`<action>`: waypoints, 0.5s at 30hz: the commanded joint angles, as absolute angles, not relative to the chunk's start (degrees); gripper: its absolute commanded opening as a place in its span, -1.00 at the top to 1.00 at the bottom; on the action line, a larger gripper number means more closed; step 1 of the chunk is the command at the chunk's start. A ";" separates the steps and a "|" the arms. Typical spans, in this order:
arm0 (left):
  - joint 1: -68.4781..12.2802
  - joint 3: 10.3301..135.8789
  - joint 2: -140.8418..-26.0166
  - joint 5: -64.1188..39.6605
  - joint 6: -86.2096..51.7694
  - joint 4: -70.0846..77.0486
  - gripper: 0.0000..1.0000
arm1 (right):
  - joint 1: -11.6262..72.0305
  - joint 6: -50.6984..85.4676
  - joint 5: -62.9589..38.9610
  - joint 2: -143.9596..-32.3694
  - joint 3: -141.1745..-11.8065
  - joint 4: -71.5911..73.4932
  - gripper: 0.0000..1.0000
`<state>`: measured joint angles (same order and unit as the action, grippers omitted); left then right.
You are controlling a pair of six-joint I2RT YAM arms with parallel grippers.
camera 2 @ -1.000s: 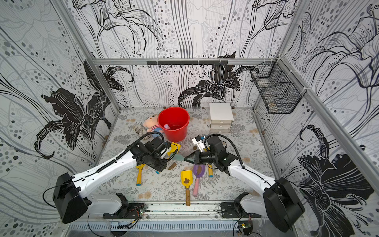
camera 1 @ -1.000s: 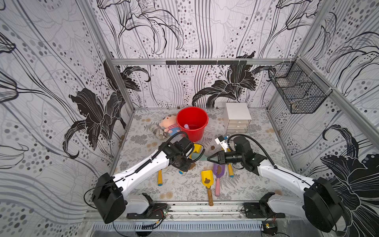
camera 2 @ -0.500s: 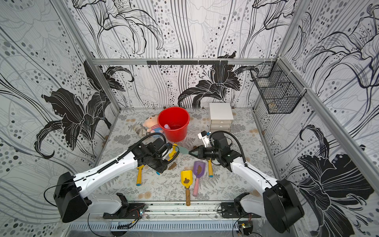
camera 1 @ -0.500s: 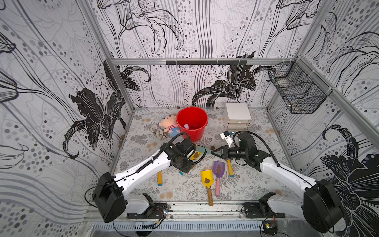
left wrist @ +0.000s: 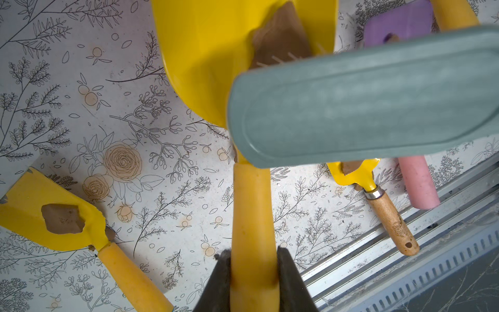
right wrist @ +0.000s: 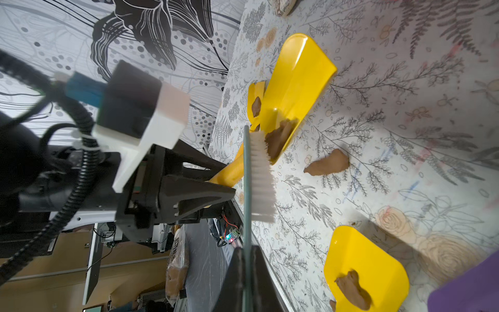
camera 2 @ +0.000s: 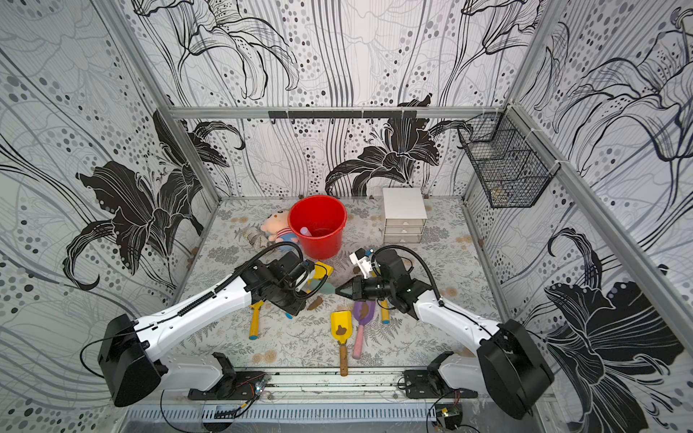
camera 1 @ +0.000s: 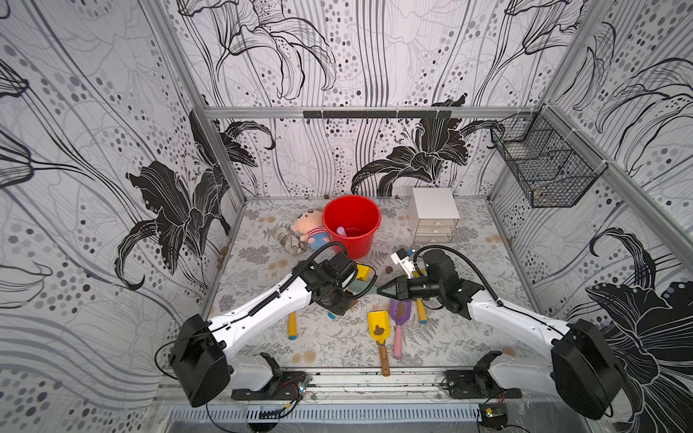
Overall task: Brush the soil off the hand trowel and place it into the bucket
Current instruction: Brush off the soil from the hand trowel.
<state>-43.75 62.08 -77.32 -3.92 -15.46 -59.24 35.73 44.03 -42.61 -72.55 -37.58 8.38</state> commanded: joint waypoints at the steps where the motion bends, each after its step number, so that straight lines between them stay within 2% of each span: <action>1: -43.80 62.22 -77.37 -3.87 -15.37 -57.04 1.00 | 34.94 41.65 -42.23 -73.39 -40.37 6.98 1.00; 6: -43.85 61.38 -77.16 -3.84 -15.48 -56.60 1.00 | 27.65 40.92 -44.42 -70.34 -39.29 4.57 1.00; 15: -43.86 61.35 -77.78 -3.87 -15.28 -55.29 1.00 | 31.43 45.58 -43.16 -66.49 -36.12 8.16 1.00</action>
